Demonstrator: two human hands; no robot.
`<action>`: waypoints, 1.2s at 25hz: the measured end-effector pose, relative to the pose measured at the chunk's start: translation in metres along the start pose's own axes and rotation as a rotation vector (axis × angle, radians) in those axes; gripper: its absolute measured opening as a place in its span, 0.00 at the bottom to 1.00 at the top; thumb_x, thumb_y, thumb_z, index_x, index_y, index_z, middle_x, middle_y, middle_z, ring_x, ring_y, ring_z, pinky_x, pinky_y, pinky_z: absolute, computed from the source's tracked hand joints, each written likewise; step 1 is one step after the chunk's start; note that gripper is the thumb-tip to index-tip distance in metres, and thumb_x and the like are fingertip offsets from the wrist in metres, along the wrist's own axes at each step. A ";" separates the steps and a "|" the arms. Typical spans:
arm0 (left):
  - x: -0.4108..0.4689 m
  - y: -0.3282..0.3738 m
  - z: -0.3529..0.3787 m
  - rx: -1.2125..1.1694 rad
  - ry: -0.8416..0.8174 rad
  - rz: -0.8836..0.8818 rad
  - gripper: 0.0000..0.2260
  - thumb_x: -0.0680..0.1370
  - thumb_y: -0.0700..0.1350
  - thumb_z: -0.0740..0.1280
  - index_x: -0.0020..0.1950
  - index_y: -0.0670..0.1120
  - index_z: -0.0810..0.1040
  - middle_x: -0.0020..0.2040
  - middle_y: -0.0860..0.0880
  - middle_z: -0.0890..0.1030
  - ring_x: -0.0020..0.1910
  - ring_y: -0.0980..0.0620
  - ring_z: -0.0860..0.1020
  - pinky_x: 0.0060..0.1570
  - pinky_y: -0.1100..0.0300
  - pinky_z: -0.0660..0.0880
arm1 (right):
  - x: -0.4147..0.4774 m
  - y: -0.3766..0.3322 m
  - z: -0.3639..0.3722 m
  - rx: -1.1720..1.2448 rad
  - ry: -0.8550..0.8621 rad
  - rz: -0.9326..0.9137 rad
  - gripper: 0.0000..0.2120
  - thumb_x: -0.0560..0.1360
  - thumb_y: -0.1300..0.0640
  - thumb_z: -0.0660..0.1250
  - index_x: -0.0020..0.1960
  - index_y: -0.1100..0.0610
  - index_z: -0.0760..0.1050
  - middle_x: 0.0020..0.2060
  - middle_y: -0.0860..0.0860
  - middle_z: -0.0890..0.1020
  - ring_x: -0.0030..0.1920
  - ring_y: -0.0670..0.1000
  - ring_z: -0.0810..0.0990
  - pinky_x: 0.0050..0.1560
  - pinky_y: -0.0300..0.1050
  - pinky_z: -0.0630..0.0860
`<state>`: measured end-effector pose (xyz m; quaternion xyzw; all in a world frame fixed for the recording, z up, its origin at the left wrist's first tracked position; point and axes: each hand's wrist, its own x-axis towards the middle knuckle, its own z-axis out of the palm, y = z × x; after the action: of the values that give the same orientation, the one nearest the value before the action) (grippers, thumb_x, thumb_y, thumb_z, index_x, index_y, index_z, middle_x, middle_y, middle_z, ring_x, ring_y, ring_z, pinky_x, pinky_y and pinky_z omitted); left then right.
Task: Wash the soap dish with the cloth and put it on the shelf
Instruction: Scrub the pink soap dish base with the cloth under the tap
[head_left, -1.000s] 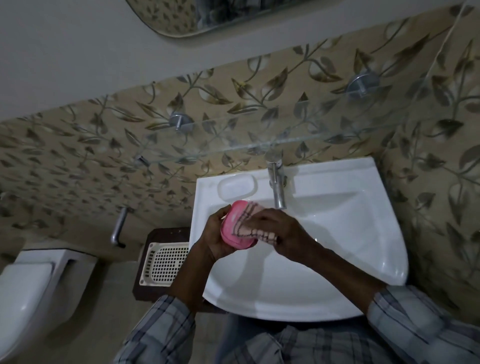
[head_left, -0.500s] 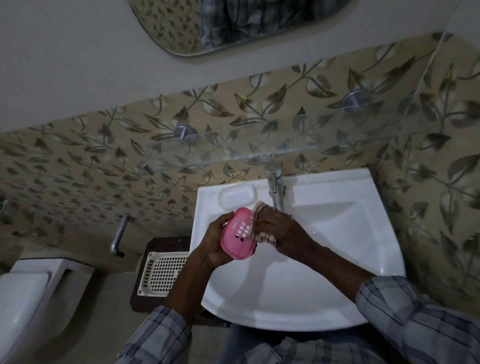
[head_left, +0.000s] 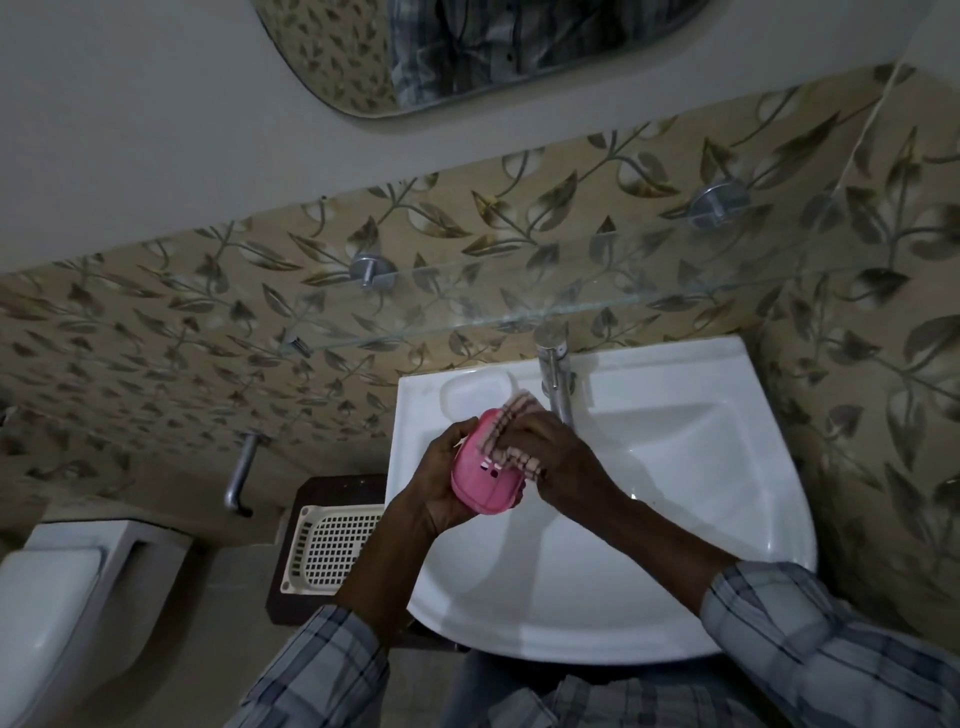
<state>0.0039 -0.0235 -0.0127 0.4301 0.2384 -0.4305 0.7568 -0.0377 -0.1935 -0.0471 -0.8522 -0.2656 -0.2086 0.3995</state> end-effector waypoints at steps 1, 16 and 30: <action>-0.001 -0.001 0.000 -0.007 0.016 0.008 0.20 0.77 0.55 0.65 0.55 0.41 0.84 0.52 0.38 0.84 0.48 0.41 0.82 0.53 0.49 0.78 | 0.003 -0.004 0.000 0.008 0.039 0.072 0.16 0.67 0.74 0.67 0.53 0.65 0.82 0.51 0.61 0.83 0.54 0.61 0.80 0.57 0.58 0.79; -0.019 0.027 -0.016 0.028 -0.036 -0.087 0.24 0.73 0.56 0.66 0.59 0.38 0.80 0.51 0.36 0.83 0.45 0.38 0.81 0.46 0.48 0.82 | 0.005 -0.001 0.002 -0.090 -0.129 -0.088 0.19 0.67 0.73 0.68 0.56 0.63 0.82 0.54 0.59 0.84 0.59 0.59 0.79 0.66 0.60 0.72; -0.014 0.053 -0.036 0.016 -0.090 -0.133 0.24 0.73 0.56 0.65 0.57 0.37 0.81 0.50 0.36 0.83 0.45 0.39 0.82 0.44 0.50 0.82 | 0.027 -0.025 0.024 -0.111 -0.039 0.083 0.21 0.62 0.75 0.70 0.53 0.63 0.82 0.51 0.58 0.84 0.56 0.58 0.79 0.60 0.55 0.77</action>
<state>0.0421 0.0275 0.0023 0.3996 0.2285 -0.5009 0.7329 -0.0292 -0.1533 -0.0316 -0.8873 -0.2257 -0.1896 0.3547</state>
